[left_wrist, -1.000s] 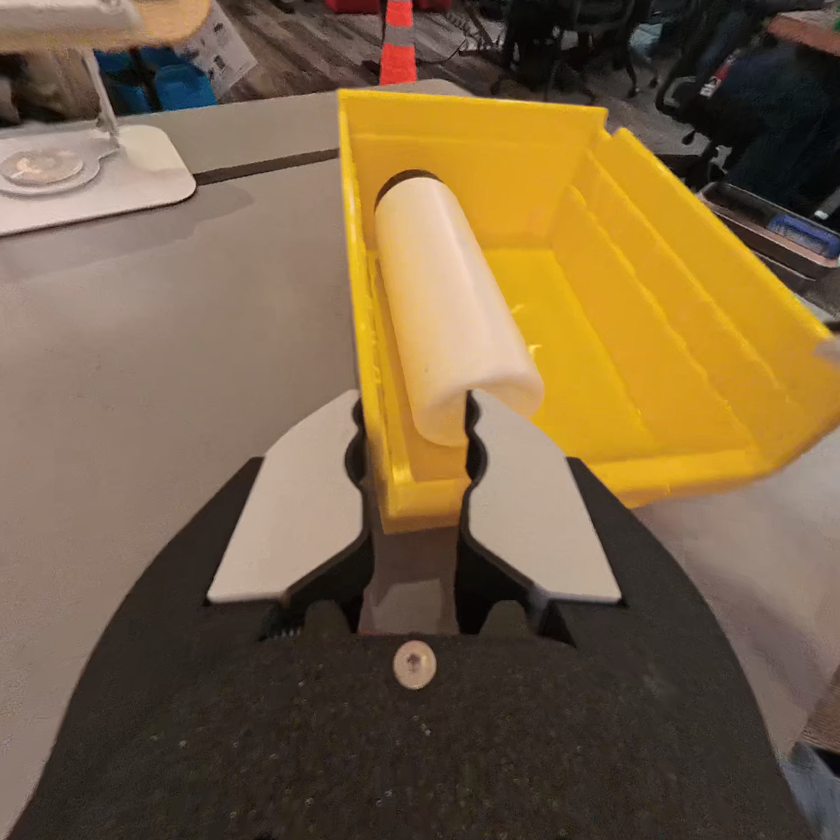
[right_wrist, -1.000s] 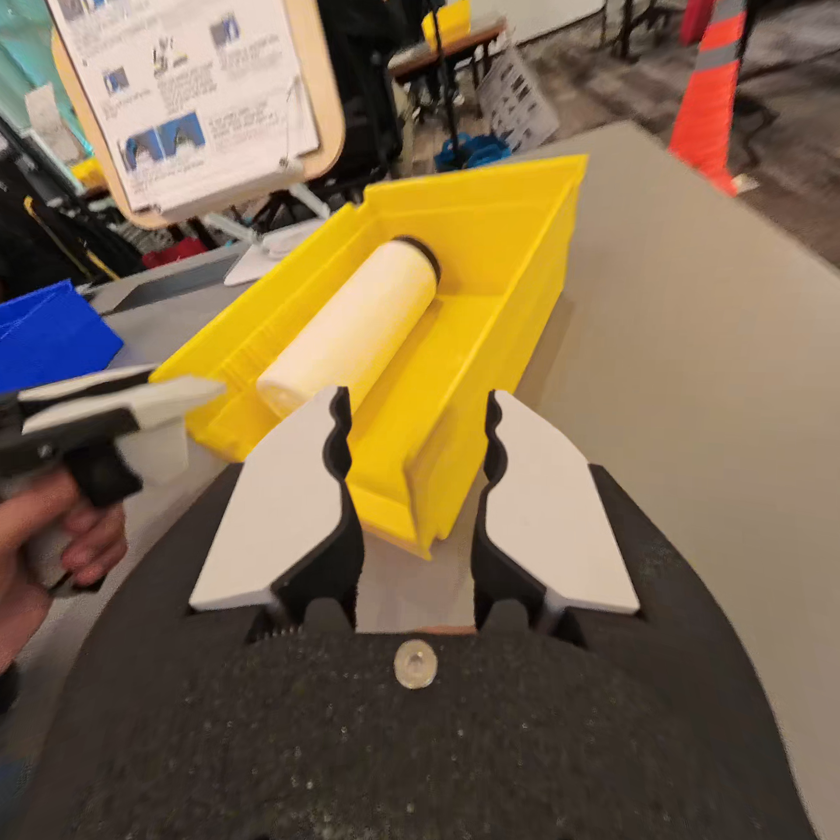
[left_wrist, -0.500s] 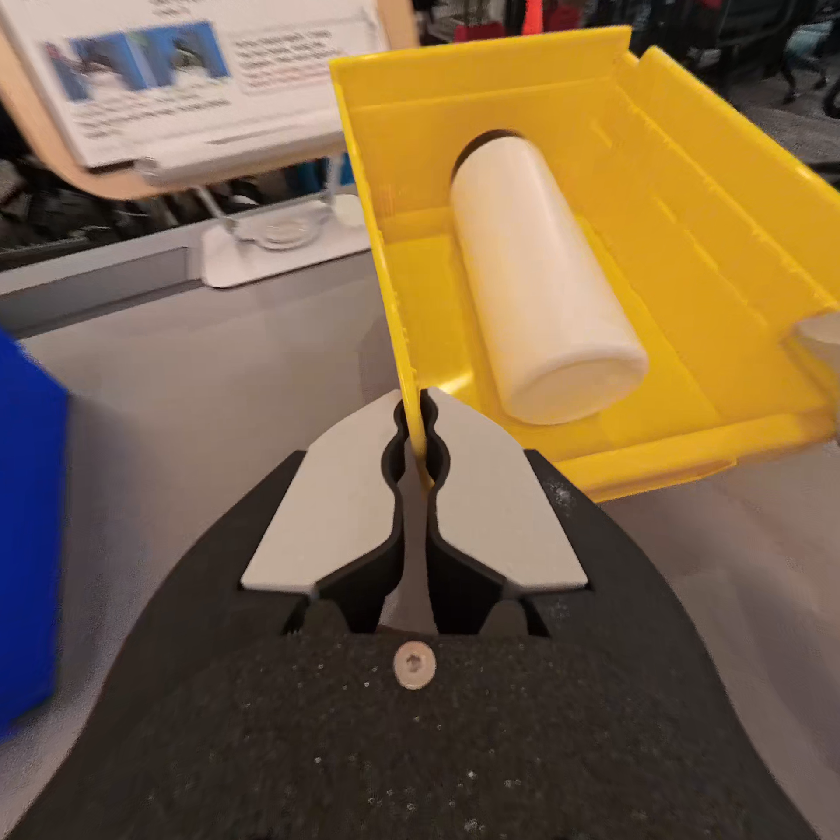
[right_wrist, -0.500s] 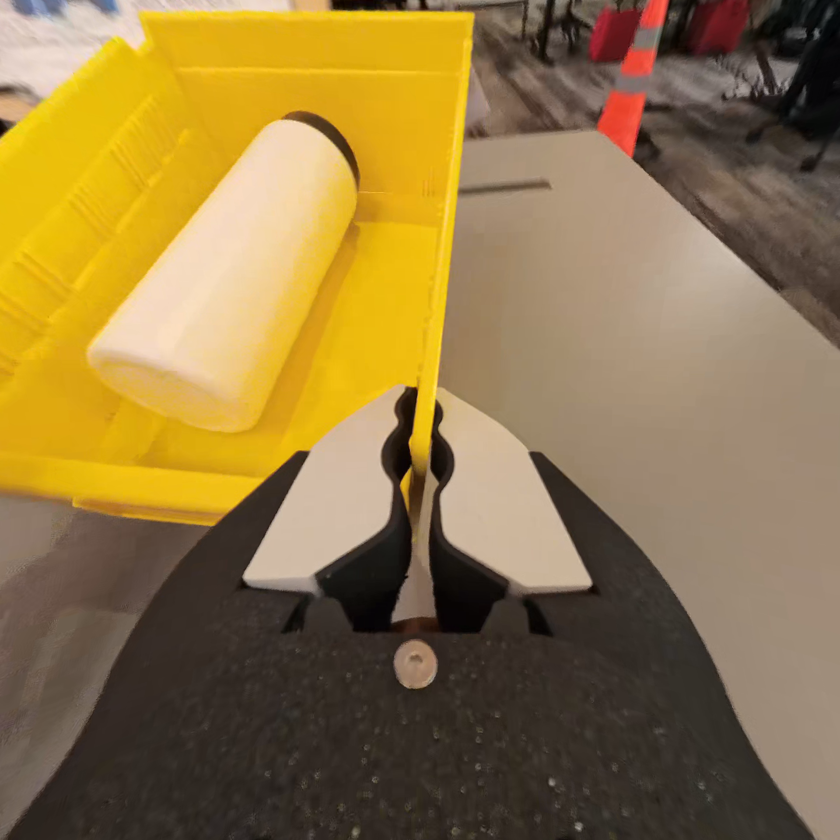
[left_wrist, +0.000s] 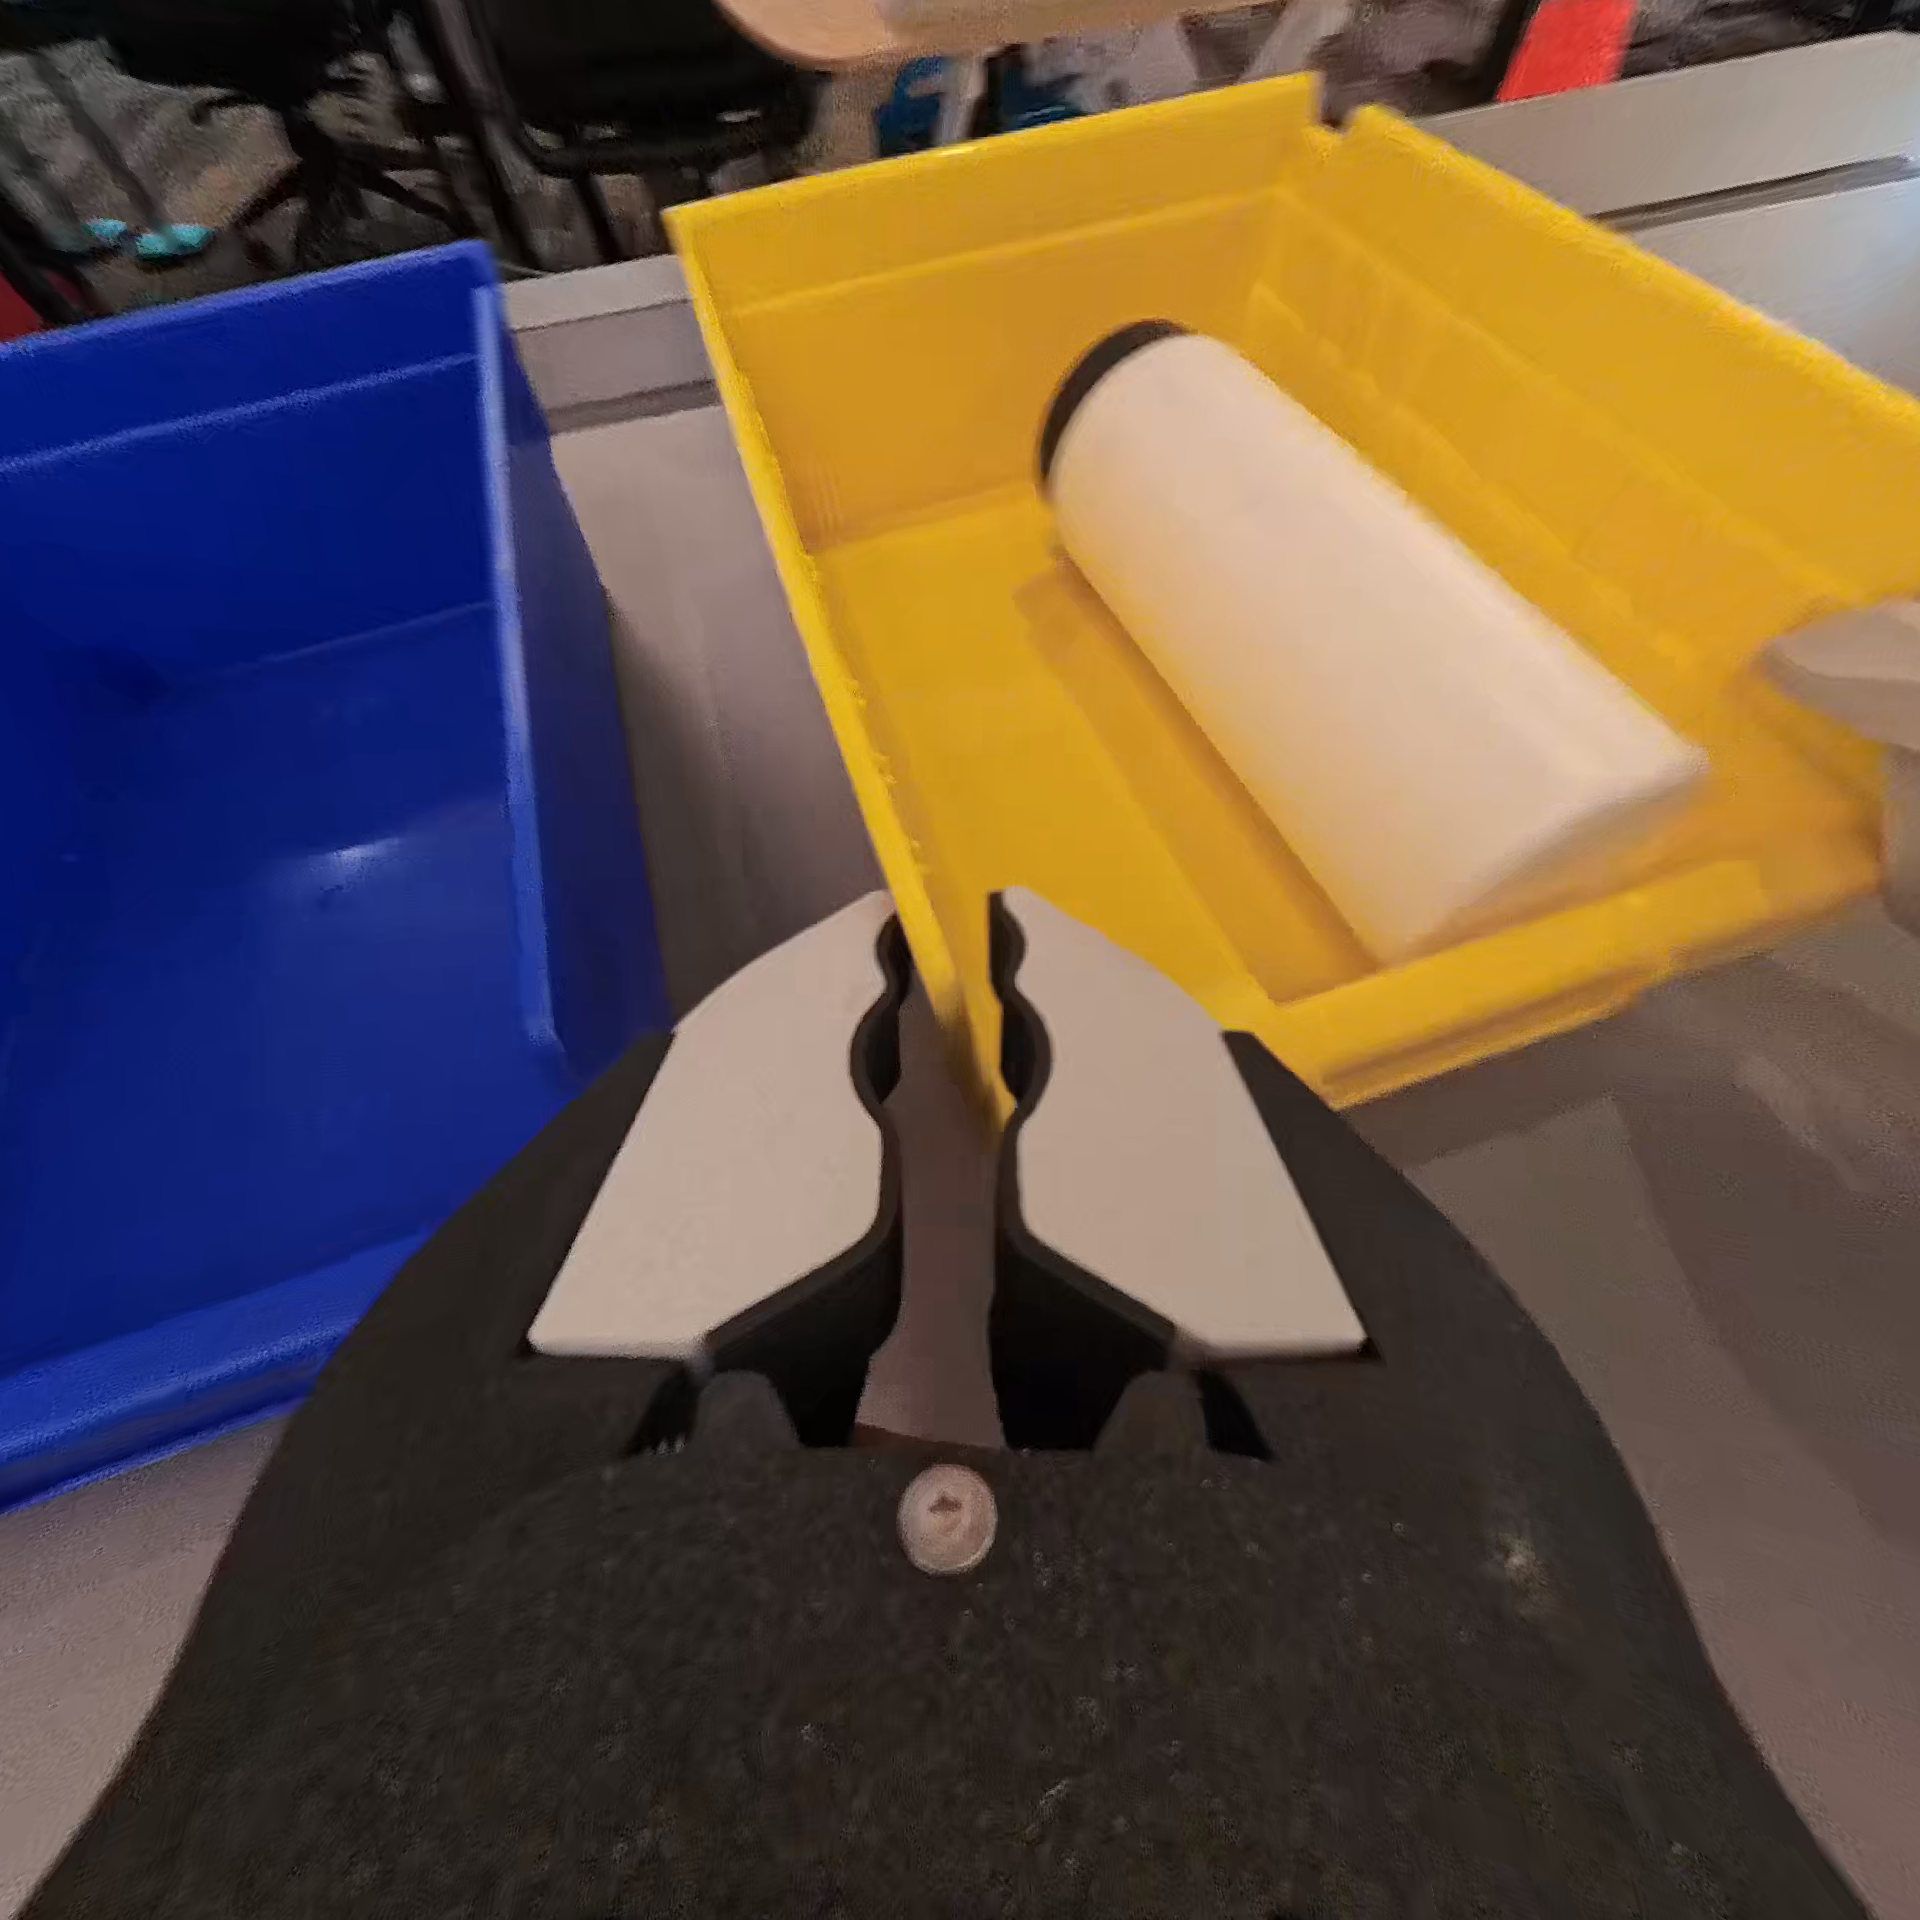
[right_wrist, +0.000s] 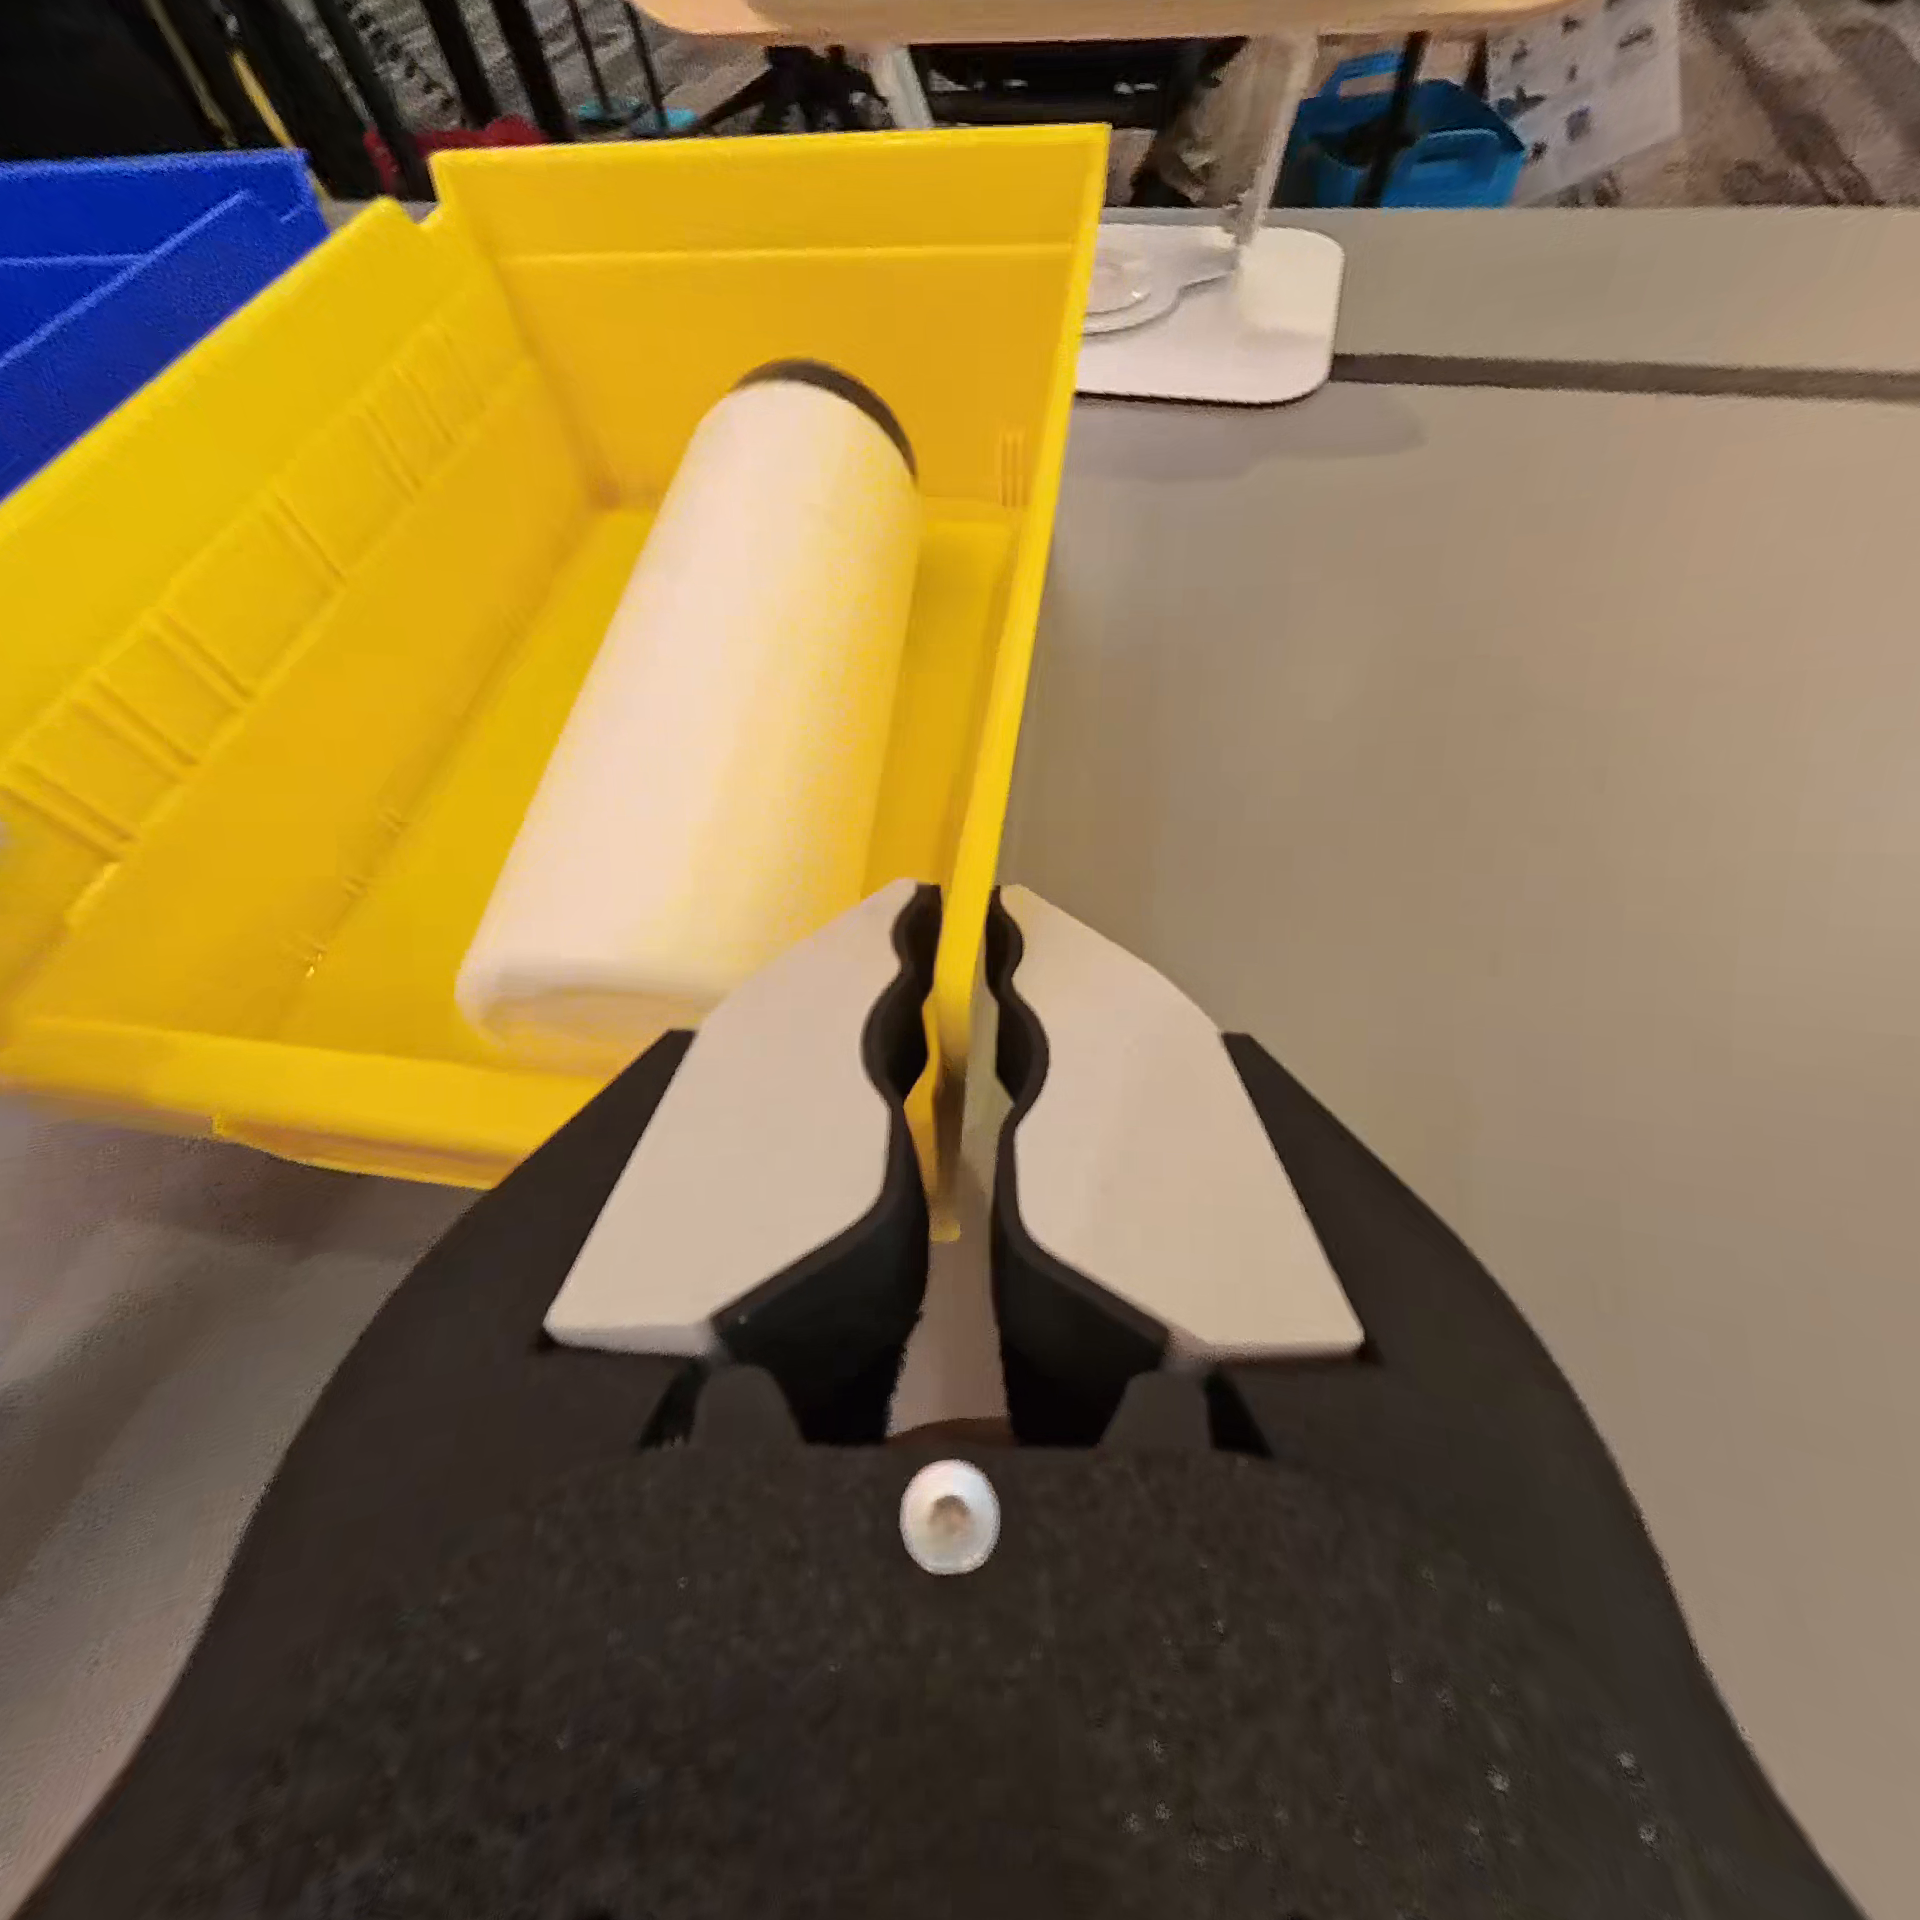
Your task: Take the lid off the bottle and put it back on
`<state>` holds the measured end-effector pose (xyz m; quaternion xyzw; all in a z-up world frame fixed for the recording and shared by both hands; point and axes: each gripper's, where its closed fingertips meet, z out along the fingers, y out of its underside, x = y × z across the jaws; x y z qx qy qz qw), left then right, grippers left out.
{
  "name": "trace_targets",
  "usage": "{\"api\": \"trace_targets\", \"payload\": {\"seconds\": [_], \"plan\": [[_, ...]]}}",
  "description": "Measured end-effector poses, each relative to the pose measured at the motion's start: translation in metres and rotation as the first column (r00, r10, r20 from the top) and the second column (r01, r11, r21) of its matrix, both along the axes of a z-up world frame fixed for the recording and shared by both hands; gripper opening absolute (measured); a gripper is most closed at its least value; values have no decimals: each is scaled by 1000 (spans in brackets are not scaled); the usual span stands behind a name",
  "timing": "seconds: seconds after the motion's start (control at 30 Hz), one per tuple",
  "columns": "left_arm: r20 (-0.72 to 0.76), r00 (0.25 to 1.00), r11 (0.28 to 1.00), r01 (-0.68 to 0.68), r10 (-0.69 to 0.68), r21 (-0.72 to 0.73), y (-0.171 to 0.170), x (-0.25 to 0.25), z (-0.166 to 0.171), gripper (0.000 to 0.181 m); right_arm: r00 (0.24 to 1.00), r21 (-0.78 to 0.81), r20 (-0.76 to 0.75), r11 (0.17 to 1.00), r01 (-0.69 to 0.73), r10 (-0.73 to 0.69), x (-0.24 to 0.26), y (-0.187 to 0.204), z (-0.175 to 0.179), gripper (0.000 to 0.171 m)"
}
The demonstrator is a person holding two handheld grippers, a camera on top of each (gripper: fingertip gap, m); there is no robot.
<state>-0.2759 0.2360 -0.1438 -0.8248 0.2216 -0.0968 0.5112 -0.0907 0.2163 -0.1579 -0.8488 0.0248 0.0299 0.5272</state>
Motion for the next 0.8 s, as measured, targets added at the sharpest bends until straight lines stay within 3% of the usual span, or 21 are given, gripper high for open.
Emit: {"api": "trace_targets", "payload": {"seconds": [0.1, 0.2, 0.27, 0.33, 0.4, 0.47, 0.53, 0.57, 0.6, 0.63, 0.8], "plan": [[130, 988, 995, 89, -82, -44, -36, -2, 22, 60, 990, -18, -18, 990, -143, 143, -8, -10, 3, 18], [264, 963, 998, 64, -63, 5, -66, -52, 64, 59, 981, 28, -3, 980, -195, 195, 7, -42, 21, 33], [216, 971, 994, -106, 104, -2, -56, -127, 64, 57, 967, 114, 27, 960, -255, 253, 9, -61, 41, 33], [104, 961, 967, -251, 254, -43, -32, -203, 43, 59, 943, 171, 82, 928, -332, 322, -1, -72, 57, 33], [65, 949, 944, -298, 309, -139, -4, -247, 16, 65, 915, 164, 102, 901, -402, 389, -25, -73, 63, 34], [114, 944, 937, -283, 309, -203, 24, -260, 0, 63, 869, 127, 84, 860, -495, 488, -65, -76, 60, 35], [138, 948, 944, -257, 288, -206, 46, -260, -7, 50, 827, 120, 57, 818, -562, 560, -107, -81, 53, 36], [109, 952, 943, -260, 286, -206, 54, -262, -13, 38, 805, 115, 36, 798, -592, 592, -127, -85, 46, 35], [78, 957, 943, -259, 281, -210, 57, -263, -20, 14, 784, 95, 11, 779, -619, 621, -147, -88, 38, 36], [79, 958, 943, -255, 277, -213, 56, -262, -23, 4, 767, 65, -11, 766, -639, 641, -165, -91, 29, 37], [22, 942, 924, -325, 336, -200, 12, -267, -24, 2, 808, 0, -34, 809, -588, 588, -228, -73, 13, 48]]}}
